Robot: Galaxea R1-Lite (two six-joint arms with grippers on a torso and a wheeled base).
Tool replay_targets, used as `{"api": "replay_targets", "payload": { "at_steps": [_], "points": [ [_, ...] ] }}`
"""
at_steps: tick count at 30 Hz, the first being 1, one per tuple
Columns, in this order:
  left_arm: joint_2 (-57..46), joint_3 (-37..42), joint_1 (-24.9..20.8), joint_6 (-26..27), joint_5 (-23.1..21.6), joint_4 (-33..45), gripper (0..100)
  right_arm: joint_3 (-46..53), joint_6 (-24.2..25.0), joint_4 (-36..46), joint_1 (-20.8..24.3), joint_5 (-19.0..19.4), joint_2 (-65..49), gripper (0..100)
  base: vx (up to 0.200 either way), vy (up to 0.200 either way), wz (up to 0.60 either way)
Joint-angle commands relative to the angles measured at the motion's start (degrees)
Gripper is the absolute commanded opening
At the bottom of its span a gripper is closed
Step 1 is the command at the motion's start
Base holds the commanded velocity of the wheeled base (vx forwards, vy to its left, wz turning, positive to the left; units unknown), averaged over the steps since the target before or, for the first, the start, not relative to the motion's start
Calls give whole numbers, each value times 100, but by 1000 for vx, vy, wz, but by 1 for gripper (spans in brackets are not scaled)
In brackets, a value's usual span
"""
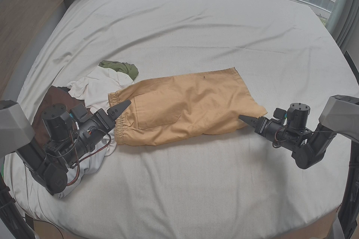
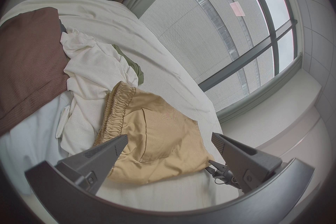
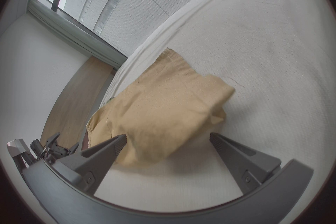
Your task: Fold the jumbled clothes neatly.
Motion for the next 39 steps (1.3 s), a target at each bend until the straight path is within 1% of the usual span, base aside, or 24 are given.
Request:
{"api": "replay_targets", "payload": {
  "at_steps": [1,7,12,16,17,27,31,36,39],
  "points": [
    [11,-4,15,-3,1,-2,100,-218,88,-274,54,-127,466,100,0,0,0],
    [20,-4,24,-3,1,-2,100,-341,202,-389,54,-153,474,100,0,0,0],
    [73,-22,41,-3,10,-2,100,-464,211,-398,27,-302,509,100,0,0,0],
    [99,-22,50,-3,10,-2,100,-517,211,-441,18,-338,545,100,0,0,0],
    [99,-22,50,-3,10,-2,100,-517,211,-459,18,-338,553,0,0,0,0],
    [134,-22,50,-3,10,-2,100,-455,211,-485,1,-355,571,0,0,0,0],
    [161,-30,68,-3,10,-2,100,-201,176,-644,36,-540,351,0,0,0,0],
    [152,-22,59,-3,1,-2,100,204,158,-696,36,-549,211,0,0,0,0],
    [161,-13,59,-3,1,-2,100,520,123,-934,10,-549,193,0,0,0,0]
  ]
}}
